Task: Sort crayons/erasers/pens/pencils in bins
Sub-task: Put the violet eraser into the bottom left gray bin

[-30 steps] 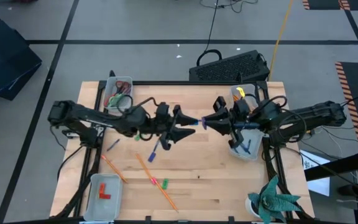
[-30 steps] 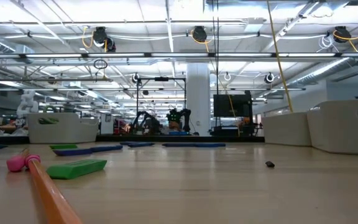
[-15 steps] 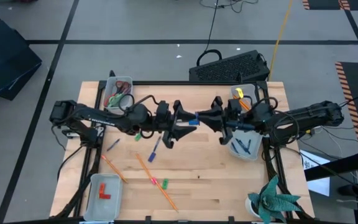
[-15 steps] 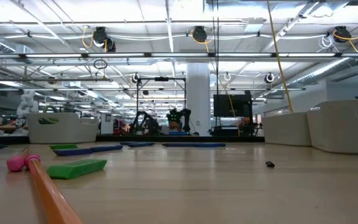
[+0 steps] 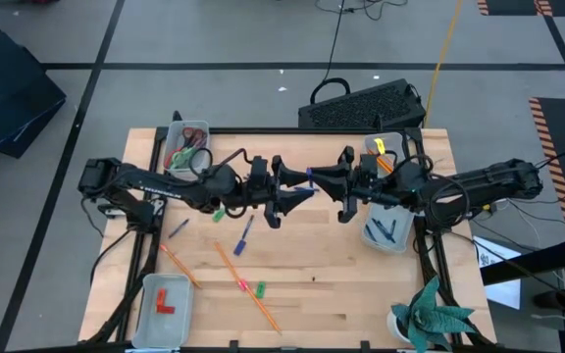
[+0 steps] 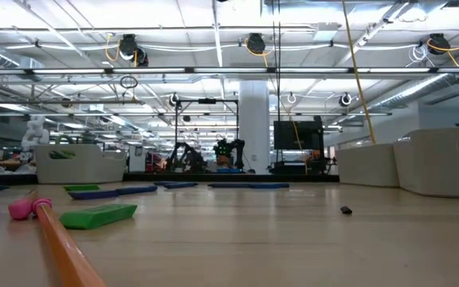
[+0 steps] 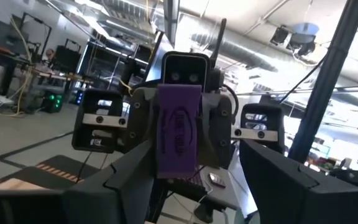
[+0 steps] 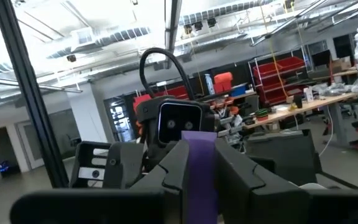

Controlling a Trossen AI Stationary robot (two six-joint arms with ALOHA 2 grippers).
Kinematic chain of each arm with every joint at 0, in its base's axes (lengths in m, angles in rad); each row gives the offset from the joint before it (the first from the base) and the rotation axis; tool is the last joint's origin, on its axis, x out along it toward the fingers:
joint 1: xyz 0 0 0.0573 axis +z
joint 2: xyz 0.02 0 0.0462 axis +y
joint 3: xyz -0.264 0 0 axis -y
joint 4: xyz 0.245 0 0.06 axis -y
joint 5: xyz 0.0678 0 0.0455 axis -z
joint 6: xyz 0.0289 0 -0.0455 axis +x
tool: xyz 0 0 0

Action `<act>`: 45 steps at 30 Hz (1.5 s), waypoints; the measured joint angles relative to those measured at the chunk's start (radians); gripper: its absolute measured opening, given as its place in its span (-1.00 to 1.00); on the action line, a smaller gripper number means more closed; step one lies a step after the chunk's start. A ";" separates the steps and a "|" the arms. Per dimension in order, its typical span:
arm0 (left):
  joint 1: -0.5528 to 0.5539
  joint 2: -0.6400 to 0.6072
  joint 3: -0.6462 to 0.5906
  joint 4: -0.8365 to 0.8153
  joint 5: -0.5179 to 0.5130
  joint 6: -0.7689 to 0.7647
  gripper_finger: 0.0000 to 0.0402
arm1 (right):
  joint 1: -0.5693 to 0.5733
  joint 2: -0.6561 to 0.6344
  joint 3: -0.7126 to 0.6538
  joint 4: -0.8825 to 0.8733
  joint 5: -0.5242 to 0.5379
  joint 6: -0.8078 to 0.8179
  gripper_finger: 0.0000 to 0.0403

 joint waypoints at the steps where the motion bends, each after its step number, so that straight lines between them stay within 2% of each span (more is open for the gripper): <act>1: 0.000 0.000 0.000 0.001 -0.006 0.002 0.17 | 0.000 0.000 0.000 0.000 0.000 0.000 -0.76; 6: 0.000 0.000 0.000 -0.009 -0.016 0.010 0.16 | 0.000 0.013 0.000 -0.004 -0.003 -0.007 -0.76; 9: 0.000 0.000 0.000 -0.046 -0.016 0.026 0.08 | 0.000 0.024 0.000 0.007 -0.003 -0.005 -0.75; 26: 0.003 -0.001 0.000 -0.128 -0.001 0.020 -0.73 | 0.006 0.034 0.000 0.001 -0.014 -0.027 -0.75; 29: 0.004 -0.003 0.002 -0.160 0.036 -0.016 -0.74 | 0.014 0.034 0.000 -0.002 -0.054 -0.069 -0.70; 33: -0.009 -0.011 0.003 -0.181 0.038 -0.018 -0.75 | 0.025 0.034 -0.001 -0.007 -0.055 -0.074 -0.55; 36: -0.014 -0.050 0.001 -0.295 0.015 -0.019 -0.75 | 0.025 0.013 -0.001 0.017 -0.057 -0.064 -0.37; 40: -0.040 -0.162 0.000 -0.609 -0.040 -0.067 -0.75 | 0.025 -0.046 0.001 0.011 -0.059 -0.060 -0.12; 45: -0.150 -0.286 0.001 -1.063 -0.033 -0.324 -0.74 | 0.025 -0.115 0.001 -0.126 -0.058 -0.095 0.04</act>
